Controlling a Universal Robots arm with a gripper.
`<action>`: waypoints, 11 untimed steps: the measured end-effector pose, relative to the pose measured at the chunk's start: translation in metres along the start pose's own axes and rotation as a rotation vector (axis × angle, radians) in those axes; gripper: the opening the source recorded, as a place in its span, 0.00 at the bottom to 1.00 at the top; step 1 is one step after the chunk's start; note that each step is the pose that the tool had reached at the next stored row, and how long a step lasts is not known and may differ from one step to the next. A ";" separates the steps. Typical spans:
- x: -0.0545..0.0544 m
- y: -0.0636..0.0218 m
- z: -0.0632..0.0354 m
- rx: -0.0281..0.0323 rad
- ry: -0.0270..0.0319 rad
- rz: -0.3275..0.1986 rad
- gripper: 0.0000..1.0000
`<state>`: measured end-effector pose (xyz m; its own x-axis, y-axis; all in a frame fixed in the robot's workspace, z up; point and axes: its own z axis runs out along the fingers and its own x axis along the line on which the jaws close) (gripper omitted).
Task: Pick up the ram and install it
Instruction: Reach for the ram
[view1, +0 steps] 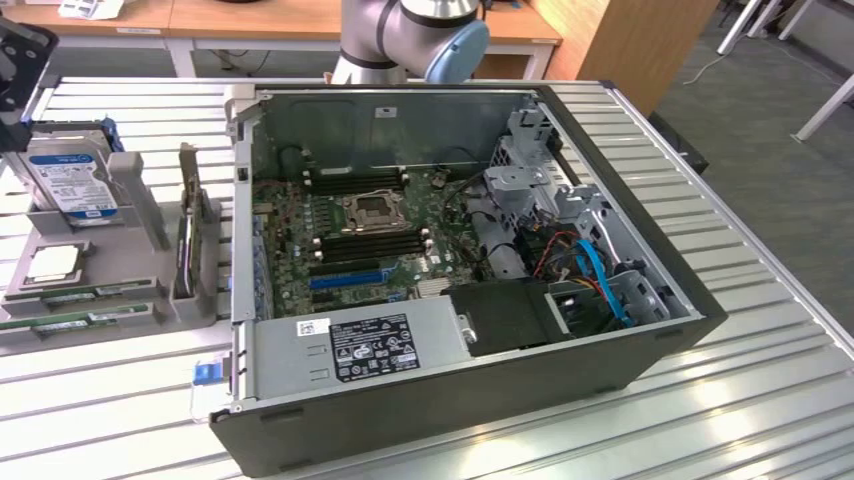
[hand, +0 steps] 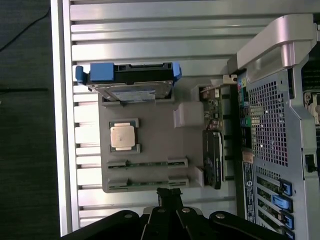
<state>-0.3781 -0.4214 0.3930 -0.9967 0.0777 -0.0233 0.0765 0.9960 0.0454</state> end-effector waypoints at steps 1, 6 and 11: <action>0.000 -0.0007 0.0000 0.0000 0.0000 0.000 0.10; 0.000 -0.0036 -0.0002 -0.0004 0.0001 0.000 0.10; -0.001 -0.0071 -0.0003 -0.0012 0.0001 0.000 0.10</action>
<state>-0.3781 -0.4285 0.3930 -0.9967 0.0776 -0.0232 0.0765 0.9960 0.0466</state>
